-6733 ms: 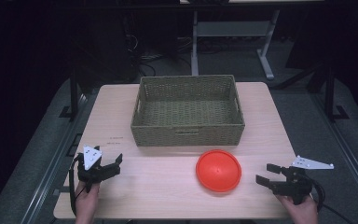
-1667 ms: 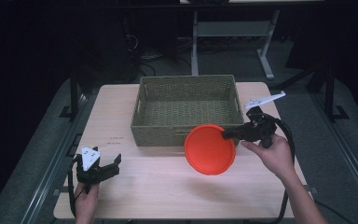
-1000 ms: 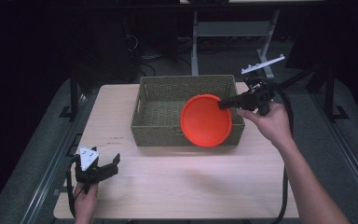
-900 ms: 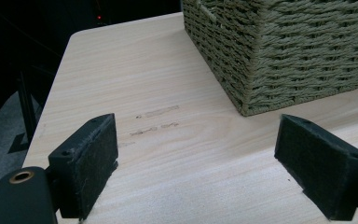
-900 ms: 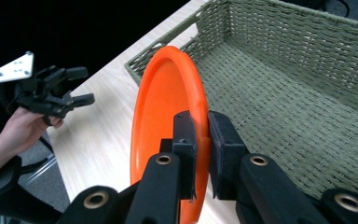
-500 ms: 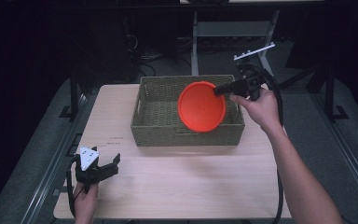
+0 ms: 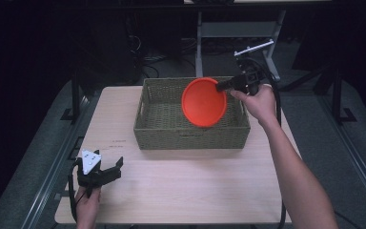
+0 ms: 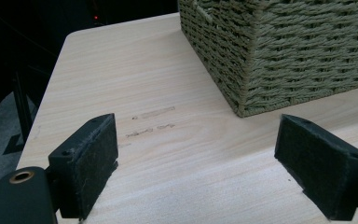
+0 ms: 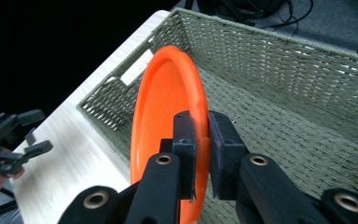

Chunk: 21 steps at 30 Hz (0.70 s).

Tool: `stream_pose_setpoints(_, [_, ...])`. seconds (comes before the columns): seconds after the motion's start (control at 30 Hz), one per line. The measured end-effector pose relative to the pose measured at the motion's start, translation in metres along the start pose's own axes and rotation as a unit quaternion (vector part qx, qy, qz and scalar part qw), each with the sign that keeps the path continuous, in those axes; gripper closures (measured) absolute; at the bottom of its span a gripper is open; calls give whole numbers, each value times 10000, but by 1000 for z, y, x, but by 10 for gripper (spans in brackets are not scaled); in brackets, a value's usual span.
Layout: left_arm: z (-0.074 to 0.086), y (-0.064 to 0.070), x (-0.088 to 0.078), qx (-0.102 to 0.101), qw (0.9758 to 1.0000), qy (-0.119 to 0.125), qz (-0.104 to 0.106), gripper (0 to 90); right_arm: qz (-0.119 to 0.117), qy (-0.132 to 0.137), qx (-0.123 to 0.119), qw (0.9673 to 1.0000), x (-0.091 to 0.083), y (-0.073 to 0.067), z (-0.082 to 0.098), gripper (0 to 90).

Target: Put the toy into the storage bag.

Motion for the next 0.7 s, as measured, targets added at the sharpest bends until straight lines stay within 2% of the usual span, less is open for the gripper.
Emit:
stream_pose_setpoints(0.13, [0, -1, 0, -78, 10000, 26, -27, 128, 99, -3, 70, 9999, 6, 5, -1, 820])
stream_pose_setpoints(0.27, [0, -2, 0, -54, 10000, 3, -38, 128, 219, -33, 160, 9996, 13, 13, -1, 820])
stream_pose_setpoints(0.57, [0, -2, 0, -77, 10000, 15, -24, 128, 314, 17, 414, 9986, 28, 28, 6, 820])
stream_pose_setpoints(0.7, [0, -2, 0, -63, 10000, 19, -25, 128, 410, -7, 416, 9983, 35, 34, 8, 820])
Point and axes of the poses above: each handheld gripper's, and its own axes: x roughly forward along the jaws, z roughly out of its underside, y roughly to its right, the point moved 2 cm from there along x, roughly forward along the jaws, and after that the axes turned 14 degrees about y, right-handed, at the moved point
